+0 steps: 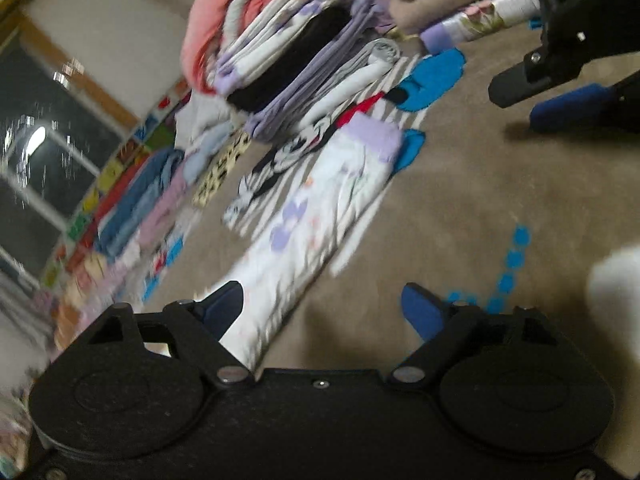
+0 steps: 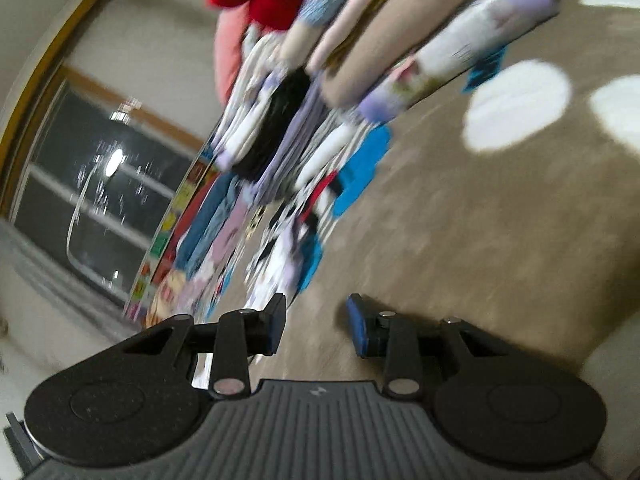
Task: Fold clothes
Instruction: 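Grasp the lavender sleeve cuff with the left tool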
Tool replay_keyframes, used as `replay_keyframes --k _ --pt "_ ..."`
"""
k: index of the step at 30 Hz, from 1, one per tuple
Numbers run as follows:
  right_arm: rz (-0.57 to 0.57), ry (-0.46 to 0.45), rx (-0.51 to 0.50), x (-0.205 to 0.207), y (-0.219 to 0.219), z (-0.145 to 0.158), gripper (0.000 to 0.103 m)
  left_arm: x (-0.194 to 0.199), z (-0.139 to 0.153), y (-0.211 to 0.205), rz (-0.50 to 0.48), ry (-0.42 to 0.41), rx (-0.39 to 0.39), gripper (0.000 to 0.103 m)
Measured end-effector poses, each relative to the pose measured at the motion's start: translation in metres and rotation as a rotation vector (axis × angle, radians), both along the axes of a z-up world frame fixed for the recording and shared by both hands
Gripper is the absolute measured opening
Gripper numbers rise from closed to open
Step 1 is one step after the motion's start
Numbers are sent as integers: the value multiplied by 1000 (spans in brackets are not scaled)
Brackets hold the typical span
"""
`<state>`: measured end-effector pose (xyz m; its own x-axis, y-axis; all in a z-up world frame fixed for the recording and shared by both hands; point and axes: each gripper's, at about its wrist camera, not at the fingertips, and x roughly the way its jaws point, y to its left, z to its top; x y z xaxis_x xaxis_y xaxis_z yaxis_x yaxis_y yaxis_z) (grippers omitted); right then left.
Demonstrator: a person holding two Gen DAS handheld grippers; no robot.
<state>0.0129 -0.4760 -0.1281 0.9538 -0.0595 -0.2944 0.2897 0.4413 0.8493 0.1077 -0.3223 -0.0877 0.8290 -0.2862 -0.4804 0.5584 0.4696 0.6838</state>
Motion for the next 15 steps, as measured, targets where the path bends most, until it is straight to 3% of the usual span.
replay_keyframes --k 15 --pt "-121 -45 82 -5 -21 -11 33 25 -20 -82 -90 -148 163 59"
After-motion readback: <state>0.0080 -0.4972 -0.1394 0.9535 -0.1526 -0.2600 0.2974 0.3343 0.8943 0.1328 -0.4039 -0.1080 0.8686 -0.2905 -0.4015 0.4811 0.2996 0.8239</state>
